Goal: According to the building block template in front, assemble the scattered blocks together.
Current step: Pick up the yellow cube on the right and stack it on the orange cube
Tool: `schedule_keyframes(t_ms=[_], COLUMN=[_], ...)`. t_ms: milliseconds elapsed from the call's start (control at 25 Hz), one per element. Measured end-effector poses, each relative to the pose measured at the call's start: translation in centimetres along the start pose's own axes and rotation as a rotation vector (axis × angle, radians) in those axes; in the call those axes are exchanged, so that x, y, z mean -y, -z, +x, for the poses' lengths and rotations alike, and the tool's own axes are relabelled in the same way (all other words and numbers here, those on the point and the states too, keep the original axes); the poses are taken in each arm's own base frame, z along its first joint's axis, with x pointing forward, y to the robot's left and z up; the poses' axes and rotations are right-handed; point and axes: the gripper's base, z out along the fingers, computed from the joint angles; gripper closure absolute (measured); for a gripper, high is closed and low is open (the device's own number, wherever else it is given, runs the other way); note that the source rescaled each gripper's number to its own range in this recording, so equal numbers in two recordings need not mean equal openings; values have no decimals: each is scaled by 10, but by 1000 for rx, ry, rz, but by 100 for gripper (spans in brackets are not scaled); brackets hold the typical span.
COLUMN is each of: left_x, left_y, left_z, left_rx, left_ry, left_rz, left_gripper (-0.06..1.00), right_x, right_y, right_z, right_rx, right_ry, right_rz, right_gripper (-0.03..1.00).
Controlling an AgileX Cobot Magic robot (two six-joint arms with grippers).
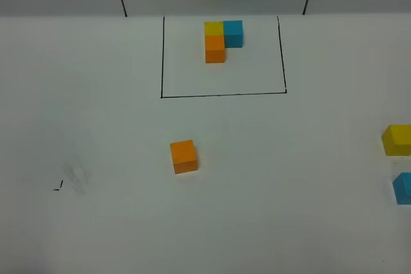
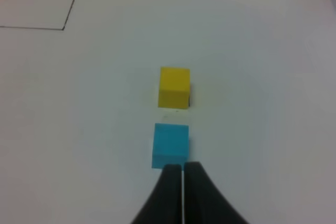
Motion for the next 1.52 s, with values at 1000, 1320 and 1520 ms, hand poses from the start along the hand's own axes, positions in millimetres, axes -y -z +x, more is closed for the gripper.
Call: schedule_keyframes(t_ms=[1000,1320,1520], left_x=[0,0,0], left_y=[0,0,0], left_z=[0,0,0], left_rx=[0,0,0], left_ry=[0,0,0], left_rz=[0,0,0], left_gripper=[94,94,94], right_x=[0,0,0], right_y=[0,0,0], right_z=[0,0,0], right_rx=[0,0,0], right_ry=[0,0,0], right_rz=[0,0,0], right_gripper=[96,96,96])
